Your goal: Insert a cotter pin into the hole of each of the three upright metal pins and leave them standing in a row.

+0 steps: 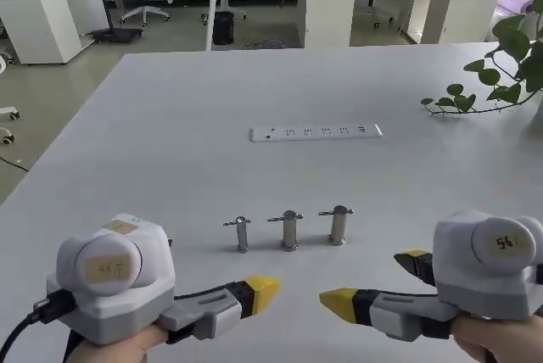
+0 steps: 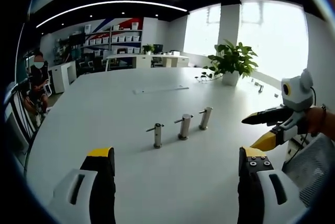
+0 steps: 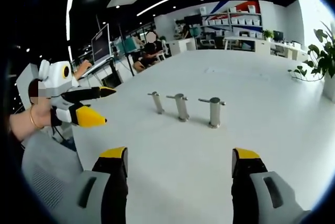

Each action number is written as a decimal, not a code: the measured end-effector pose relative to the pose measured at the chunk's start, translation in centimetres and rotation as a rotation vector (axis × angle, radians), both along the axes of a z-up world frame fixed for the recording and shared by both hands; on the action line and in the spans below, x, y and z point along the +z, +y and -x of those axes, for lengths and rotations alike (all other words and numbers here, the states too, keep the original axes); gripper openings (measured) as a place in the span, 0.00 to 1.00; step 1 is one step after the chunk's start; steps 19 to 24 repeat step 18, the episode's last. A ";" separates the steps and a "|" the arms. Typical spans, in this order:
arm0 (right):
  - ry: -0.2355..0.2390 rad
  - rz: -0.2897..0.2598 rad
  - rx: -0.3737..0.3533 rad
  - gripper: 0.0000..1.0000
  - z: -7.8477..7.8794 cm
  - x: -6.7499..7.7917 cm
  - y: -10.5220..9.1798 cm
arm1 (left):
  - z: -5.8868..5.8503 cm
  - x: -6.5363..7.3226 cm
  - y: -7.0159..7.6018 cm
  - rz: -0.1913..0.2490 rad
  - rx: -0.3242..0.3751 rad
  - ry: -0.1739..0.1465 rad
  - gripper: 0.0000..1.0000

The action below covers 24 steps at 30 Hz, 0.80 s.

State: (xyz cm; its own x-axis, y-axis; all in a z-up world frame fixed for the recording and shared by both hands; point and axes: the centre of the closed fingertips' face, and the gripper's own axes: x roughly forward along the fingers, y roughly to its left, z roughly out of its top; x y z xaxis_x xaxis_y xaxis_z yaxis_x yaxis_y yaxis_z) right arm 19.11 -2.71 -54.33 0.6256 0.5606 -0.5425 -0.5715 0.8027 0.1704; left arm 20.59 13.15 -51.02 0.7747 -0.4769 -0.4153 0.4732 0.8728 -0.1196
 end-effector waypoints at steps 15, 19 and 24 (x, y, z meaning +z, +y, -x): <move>-0.034 -0.035 0.014 0.81 0.8 0.8 0.6 | 0.6 0.1 0.2 -0.016 0.000 -0.004 0.99; -0.045 -0.036 0.013 0.81 0.8 1.0 0.6 | 0.7 0.1 0.4 -0.021 0.001 -0.004 0.99; -0.045 -0.036 0.013 0.81 0.8 1.0 0.6 | 0.7 0.1 0.4 -0.021 0.001 -0.004 0.99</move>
